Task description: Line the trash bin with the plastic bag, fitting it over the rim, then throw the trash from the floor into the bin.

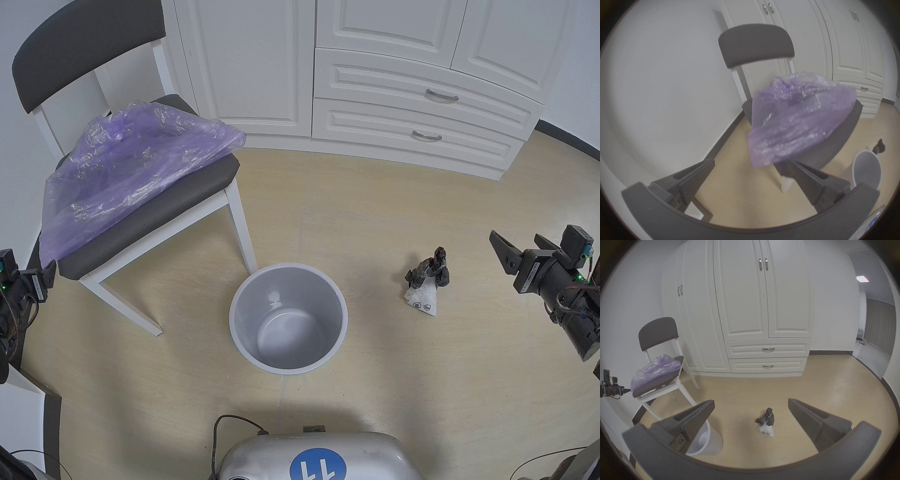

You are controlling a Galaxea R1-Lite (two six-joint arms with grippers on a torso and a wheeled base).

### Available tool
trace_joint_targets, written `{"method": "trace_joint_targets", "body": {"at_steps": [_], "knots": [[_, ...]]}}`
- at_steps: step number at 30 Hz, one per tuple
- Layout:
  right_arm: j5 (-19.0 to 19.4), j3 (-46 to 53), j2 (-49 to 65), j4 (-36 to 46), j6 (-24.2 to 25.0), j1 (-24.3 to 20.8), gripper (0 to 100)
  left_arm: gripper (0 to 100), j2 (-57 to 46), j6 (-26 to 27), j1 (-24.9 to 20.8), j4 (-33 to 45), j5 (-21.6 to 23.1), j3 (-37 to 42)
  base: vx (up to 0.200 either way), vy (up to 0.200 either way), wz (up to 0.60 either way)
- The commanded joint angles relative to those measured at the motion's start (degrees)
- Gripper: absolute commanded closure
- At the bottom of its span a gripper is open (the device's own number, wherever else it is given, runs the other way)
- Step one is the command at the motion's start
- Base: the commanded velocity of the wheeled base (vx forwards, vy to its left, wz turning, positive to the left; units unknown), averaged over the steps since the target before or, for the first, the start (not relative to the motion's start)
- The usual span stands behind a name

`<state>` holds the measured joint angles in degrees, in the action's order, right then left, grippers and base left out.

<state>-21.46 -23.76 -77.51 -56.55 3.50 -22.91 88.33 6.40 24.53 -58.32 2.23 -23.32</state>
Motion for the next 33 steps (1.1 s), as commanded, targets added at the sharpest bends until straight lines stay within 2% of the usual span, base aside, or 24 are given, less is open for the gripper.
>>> {"method": "trace_joint_targets", "body": {"at_steps": [1, 2, 11, 33], "knots": [[-0.2, 0.3, -2.9, 0.0, 0.0, 0.0, 0, 0, -4.7, 0.3, 0.3, 7.3, 0.7, -2.0, 0.000, 0.000, 0.00], [-0.3, 0.2, -3.6, 0.0, 0.0, 0.0, 0, 0, -4.0, 0.2, 0.6, 9.3, 0.7, -3.1, 0.000, 0.000, 0.00], [-0.3, 0.2, -4.4, 0.0, 0.1, 0.0, 0, 0, 1.9, -0.1, 4.0, 8.8, 0.8, -5.9, 0.000, 0.000, 0.00], [-0.3, -0.1, -5.1, -0.1, 0.2, 0.0, 0, 0, 5.0, -0.1, 4.7, 8.8, 0.8, -6.9, 0.000, 0.000, 0.00]]}}
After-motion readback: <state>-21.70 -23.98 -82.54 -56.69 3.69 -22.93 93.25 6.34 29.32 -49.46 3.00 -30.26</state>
